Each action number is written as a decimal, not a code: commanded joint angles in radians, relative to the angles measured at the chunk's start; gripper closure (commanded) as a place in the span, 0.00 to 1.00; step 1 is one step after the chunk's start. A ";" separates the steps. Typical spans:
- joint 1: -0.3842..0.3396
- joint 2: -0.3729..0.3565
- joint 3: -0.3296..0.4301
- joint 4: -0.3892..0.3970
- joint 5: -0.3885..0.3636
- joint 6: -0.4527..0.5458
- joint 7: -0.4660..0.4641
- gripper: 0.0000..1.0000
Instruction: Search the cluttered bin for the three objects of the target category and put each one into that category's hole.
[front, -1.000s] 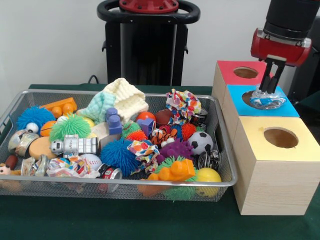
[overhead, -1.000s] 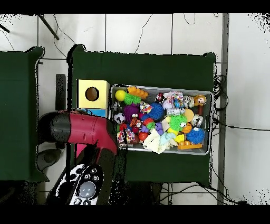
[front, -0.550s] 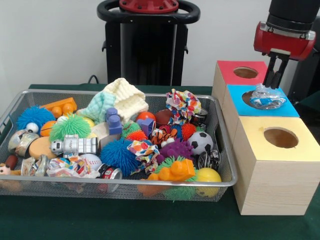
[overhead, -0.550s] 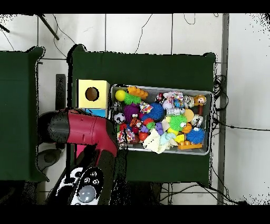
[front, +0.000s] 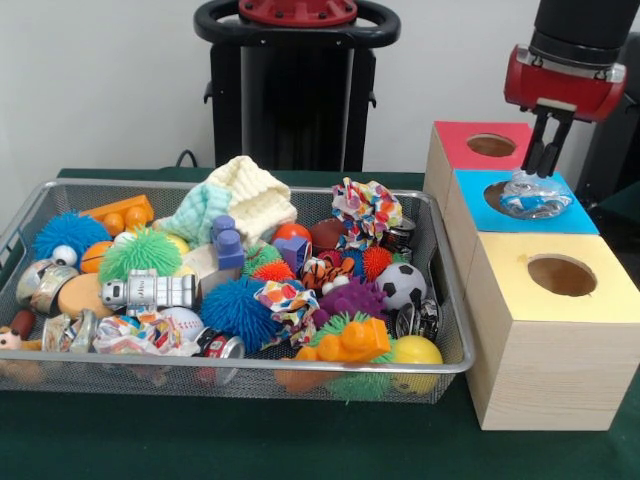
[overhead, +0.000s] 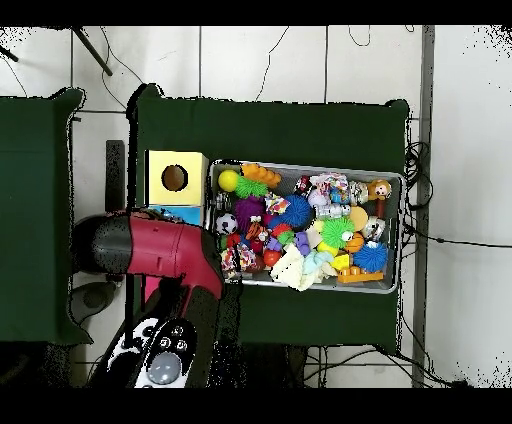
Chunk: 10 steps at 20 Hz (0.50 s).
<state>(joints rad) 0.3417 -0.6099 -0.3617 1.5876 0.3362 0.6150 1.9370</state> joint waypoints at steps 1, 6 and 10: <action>-0.012 0.029 0.119 0.120 -0.067 -0.127 0.082 1.00; 0.000 0.038 0.132 0.159 -0.069 -0.182 0.091 1.00; 0.022 0.044 0.135 0.176 -0.060 -0.205 0.108 1.00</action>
<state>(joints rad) 0.3549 -0.6020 -0.3571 1.6579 0.3366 0.4705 1.9370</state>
